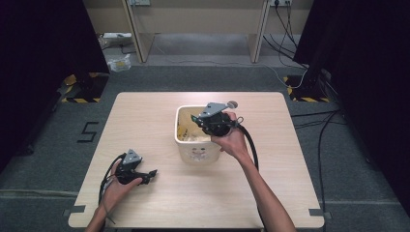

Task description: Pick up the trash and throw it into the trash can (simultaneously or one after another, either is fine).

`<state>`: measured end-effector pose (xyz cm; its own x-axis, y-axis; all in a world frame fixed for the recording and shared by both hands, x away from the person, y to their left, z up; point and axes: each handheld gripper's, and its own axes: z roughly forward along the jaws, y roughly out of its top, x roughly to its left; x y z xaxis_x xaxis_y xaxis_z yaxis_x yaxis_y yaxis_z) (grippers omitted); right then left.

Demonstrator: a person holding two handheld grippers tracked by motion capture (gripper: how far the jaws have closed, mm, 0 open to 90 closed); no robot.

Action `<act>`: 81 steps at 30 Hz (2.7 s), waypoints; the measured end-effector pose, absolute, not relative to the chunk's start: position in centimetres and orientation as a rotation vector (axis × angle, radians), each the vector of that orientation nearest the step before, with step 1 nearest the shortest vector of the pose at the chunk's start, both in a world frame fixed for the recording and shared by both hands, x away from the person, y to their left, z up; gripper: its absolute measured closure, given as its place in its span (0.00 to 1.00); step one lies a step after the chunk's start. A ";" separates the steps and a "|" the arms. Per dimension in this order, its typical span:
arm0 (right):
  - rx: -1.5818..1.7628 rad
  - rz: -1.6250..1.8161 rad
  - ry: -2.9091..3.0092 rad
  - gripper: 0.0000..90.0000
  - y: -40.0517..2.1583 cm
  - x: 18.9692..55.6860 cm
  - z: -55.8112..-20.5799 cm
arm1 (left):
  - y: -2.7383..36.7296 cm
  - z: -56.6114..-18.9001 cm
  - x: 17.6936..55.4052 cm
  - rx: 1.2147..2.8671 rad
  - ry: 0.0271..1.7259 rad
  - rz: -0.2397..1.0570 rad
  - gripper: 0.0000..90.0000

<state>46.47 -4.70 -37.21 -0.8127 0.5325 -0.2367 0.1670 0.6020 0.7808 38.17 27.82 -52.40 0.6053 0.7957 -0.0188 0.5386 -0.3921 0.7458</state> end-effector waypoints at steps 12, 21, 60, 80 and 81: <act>0.565 1.074 2.433 0.90 -4.2 46.7 -37.9 | 27.8 -52.4 38.2 2.093 1.049 0.446 0.15; 0.616 1.098 2.431 0.67 -4.2 46.7 -38.2 | 27.8 -52.4 38.2 2.094 1.049 0.446 0.15; 1.082 1.035 2.131 0.50 -13.5 50.7 -38.0 | 27.8 -52.4 38.2 2.095 1.050 0.447 0.15; 1.179 0.990 2.100 0.50 -13.5 53.8 -40.8 | 27.8 -52.4 38.2 2.095 1.050 0.447 0.15; 1.182 0.994 2.094 0.50 -13.5 54.0 -40.9 | 27.8 -52.4 38.2 2.094 1.049 0.446 0.15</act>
